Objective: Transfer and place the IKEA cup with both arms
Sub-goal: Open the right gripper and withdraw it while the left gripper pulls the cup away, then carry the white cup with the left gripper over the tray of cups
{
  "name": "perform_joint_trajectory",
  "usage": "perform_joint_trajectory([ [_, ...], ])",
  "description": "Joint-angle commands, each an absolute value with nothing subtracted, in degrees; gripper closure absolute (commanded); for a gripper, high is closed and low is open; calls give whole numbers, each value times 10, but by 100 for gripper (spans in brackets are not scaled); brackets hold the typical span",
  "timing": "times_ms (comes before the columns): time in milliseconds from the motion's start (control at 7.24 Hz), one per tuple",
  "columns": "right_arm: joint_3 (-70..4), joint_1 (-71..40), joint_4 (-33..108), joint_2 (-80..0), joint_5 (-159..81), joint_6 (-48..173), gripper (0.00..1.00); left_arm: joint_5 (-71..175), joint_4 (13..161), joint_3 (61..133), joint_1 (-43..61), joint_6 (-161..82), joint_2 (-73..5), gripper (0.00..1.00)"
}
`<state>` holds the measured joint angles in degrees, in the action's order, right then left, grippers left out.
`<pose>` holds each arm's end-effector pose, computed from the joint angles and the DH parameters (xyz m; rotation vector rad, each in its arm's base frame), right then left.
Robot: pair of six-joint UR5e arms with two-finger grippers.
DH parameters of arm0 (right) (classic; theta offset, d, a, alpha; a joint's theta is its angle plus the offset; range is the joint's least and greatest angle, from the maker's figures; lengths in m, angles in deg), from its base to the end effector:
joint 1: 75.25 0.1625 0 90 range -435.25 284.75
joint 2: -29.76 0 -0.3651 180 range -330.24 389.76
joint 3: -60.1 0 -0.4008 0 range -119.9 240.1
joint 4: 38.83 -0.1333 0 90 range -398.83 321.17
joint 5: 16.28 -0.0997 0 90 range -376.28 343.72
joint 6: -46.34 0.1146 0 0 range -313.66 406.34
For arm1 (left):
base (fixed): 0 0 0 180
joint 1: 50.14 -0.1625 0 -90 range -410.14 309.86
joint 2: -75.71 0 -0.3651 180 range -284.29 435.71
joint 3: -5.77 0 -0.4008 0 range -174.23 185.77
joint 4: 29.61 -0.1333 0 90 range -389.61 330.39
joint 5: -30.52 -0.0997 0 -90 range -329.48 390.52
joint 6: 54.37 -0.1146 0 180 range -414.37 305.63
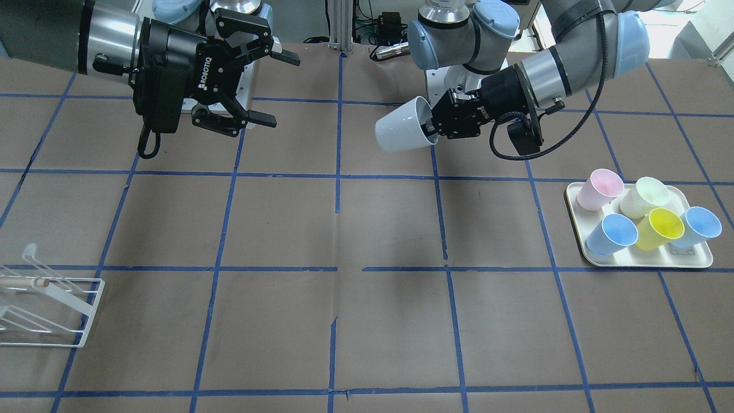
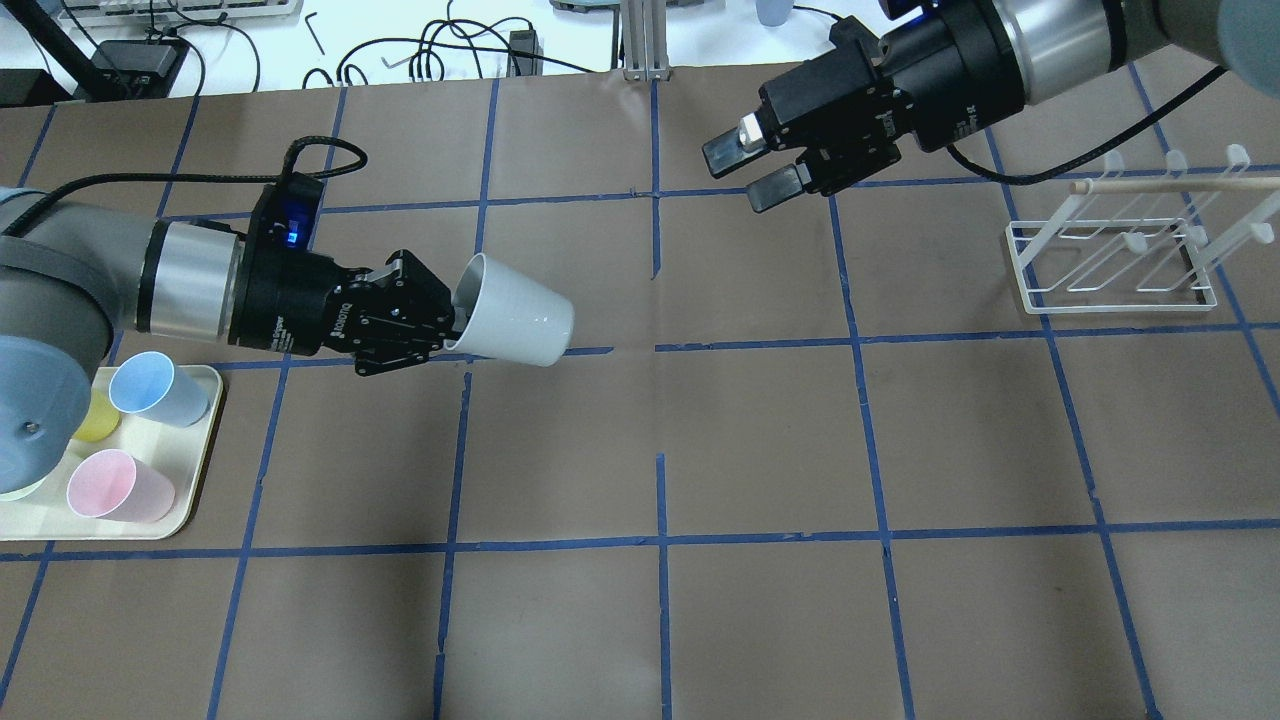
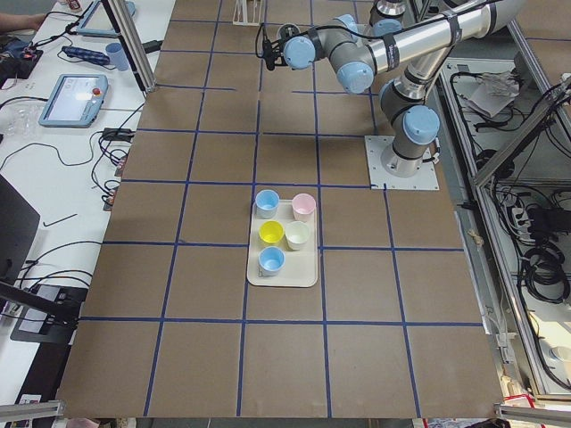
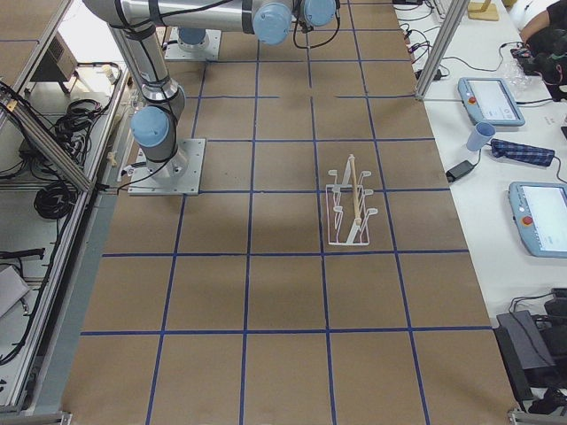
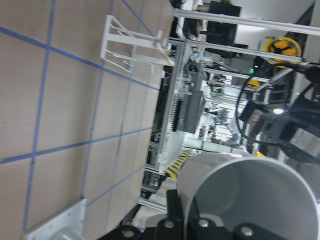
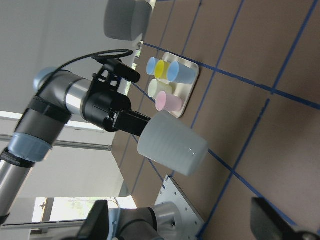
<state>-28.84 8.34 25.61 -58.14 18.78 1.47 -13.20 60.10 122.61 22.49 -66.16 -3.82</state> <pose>0.1728 -0.4962 0.4166 -0.4468 2.0625 -0.0248 -0.0892 -0.4387 0.3048 0.2500 -2.2844 -0.0668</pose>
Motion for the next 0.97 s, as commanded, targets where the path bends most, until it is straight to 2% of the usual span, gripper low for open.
perform_joint_trajectory([
  [0, -288, 83, 280, -580, 325, 73, 0, -348, 540, 1225, 212, -671, -37, 100],
  [276, -288, 83, 346, -581, 448, 154, 0, -512, 528, 1200, 204, -764, -32, 100],
  [414, -290, 83, 368, -581, 524, 184, 0, -542, 539, 1180, 168, -838, -28, 100],
  [829, -286, 83, 437, -586, 679, 309, 0, -539, 559, 1161, -42, -1089, -37, 100],
])
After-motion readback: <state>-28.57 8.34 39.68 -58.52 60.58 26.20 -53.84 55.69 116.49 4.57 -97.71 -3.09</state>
